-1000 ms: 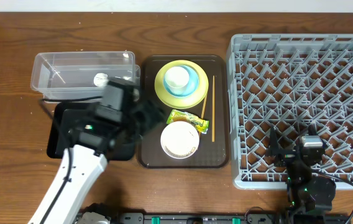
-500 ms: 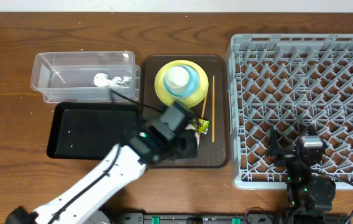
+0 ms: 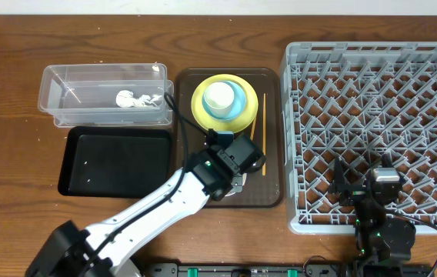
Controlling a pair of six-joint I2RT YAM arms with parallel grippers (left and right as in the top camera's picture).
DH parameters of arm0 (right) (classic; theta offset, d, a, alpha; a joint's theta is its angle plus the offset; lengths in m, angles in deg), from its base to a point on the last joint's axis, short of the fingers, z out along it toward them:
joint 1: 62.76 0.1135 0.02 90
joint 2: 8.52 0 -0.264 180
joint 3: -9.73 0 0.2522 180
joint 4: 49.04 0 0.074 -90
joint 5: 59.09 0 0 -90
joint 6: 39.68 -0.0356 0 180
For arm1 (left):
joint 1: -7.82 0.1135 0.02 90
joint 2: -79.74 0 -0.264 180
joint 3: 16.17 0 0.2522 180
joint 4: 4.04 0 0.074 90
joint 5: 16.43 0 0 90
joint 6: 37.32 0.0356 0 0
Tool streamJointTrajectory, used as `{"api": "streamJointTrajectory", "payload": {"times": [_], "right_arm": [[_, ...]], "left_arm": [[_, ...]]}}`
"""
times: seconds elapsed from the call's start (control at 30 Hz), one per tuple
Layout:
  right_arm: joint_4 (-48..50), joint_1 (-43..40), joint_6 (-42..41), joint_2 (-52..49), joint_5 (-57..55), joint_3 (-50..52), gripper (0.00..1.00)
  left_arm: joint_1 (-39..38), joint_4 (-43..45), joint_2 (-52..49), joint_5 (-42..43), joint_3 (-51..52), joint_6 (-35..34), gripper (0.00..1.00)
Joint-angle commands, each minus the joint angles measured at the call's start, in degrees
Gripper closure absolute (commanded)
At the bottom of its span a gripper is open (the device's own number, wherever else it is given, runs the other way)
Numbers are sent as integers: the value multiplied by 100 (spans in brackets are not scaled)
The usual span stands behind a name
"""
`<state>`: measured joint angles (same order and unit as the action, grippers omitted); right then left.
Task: Sort waste into correct bins and load items into the dishwasher rack
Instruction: 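Move the left gripper back over the yellow cake wrapper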
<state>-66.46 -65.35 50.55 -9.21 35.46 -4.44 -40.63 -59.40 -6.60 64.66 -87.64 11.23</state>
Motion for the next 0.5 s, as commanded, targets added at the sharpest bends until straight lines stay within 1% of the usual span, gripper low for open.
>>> {"api": "streamJointTrajectory", "payload": {"times": [0.0, 0.13, 0.27, 0.33, 0.47], "right_arm": [[-20, -55, -57, 37, 39, 9, 1], [-20, -55, -59, 37, 39, 9, 1], [-20, -55, -59, 35, 39, 9, 1], [-20, -55, -59, 37, 39, 9, 1], [-20, -55, -59, 35, 39, 9, 1]], "left_arm": [[0, 15, -297, -323, -24, 136, 94], [0, 11, -610, -367, -24, 138, 94], [0, 15, -791, -654, -24, 190, 93], [0, 33, -872, -664, -24, 334, 93], [7, 87, -1014, -682, -24, 332, 93]]}}
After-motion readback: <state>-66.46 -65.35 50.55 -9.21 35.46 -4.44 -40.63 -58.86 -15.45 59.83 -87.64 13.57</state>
